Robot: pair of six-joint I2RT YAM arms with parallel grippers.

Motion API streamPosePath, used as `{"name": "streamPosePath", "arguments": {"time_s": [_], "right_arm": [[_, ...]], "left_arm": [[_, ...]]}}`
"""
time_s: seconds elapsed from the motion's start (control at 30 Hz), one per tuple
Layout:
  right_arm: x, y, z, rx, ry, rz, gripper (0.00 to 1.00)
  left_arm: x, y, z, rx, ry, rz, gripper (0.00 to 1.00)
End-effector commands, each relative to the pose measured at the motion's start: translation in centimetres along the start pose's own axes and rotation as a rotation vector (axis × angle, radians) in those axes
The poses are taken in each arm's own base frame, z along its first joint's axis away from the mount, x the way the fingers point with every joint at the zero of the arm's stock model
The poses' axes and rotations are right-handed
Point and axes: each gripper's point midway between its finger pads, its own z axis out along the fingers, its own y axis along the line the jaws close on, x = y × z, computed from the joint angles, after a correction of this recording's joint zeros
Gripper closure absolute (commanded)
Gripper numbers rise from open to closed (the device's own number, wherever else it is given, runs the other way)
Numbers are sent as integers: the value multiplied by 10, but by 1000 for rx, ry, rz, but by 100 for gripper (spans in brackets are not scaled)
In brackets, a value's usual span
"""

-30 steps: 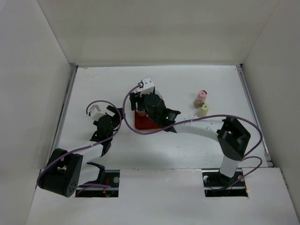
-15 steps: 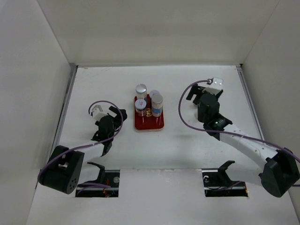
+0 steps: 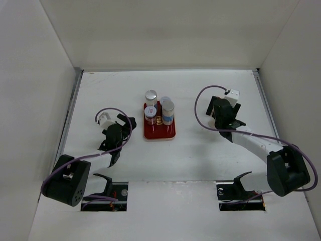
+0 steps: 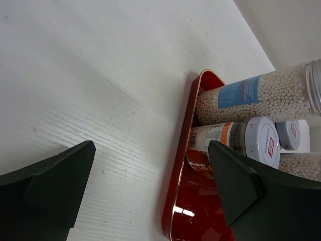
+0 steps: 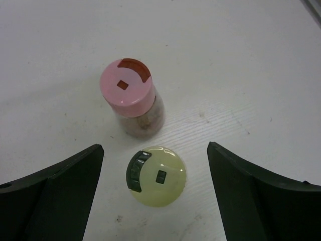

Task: Organize the condiment bottles

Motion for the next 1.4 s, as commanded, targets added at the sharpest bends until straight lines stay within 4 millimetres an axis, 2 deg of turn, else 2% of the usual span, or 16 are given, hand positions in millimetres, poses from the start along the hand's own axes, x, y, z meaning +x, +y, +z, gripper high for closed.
{"name": "streamPosePath", "arguments": {"time_s": [0.0, 0.1, 0.17, 0.23, 0.3, 0.4, 0.43, 0.53, 0.6, 0.67, 0.77, 0.83, 1.03, 1.17, 1.37], "right_arm": [[1, 7, 3, -33, 26, 75, 11], [13, 8, 8, -43, 59, 85, 20], [15, 11, 10, -47, 67, 84, 32], [14, 14, 12, -45, 71, 77, 39], [15, 15, 13, -41, 74, 67, 38], [25, 17, 15, -37, 97, 51, 25], [30, 16, 15, -33, 108, 42, 25], [39, 15, 13, -35, 117, 35, 39], [33, 19, 6, -49, 88, 57, 52], [20, 28, -4, -73, 38, 56, 59], [2, 59, -31, -173, -30, 22, 60], [-2, 86, -48, -259, -42, 6, 60], [15, 176, -104, -522, -4, -53, 58], [24, 211, -121, -607, 8, -69, 58], [35, 251, -139, -695, 30, -82, 58]], "left_arm": [[-12, -24, 4, 67, -34, -32, 0], [-10, -26, 4, 75, -27, -32, 0], [-11, -27, 4, 75, -29, -32, 0], [-10, -26, 4, 77, -24, -32, 0], [-14, -28, 2, 84, -39, -37, 0], [-14, -26, 3, 78, -39, -35, 0], [-13, -26, 3, 80, -34, -37, 0], [-15, -27, 2, 82, -41, -38, 0], [-12, -25, 4, 74, -32, -32, 0], [-10, -25, 4, 76, -24, -32, 0], [-12, -28, 4, 78, -35, -32, 0], [-12, -25, 5, 71, -31, -33, 0], [-15, -23, 4, 68, -42, -35, 0], [-17, -25, 2, 75, -49, -37, 0], [-16, -26, 2, 80, -46, -39, 0]]}}
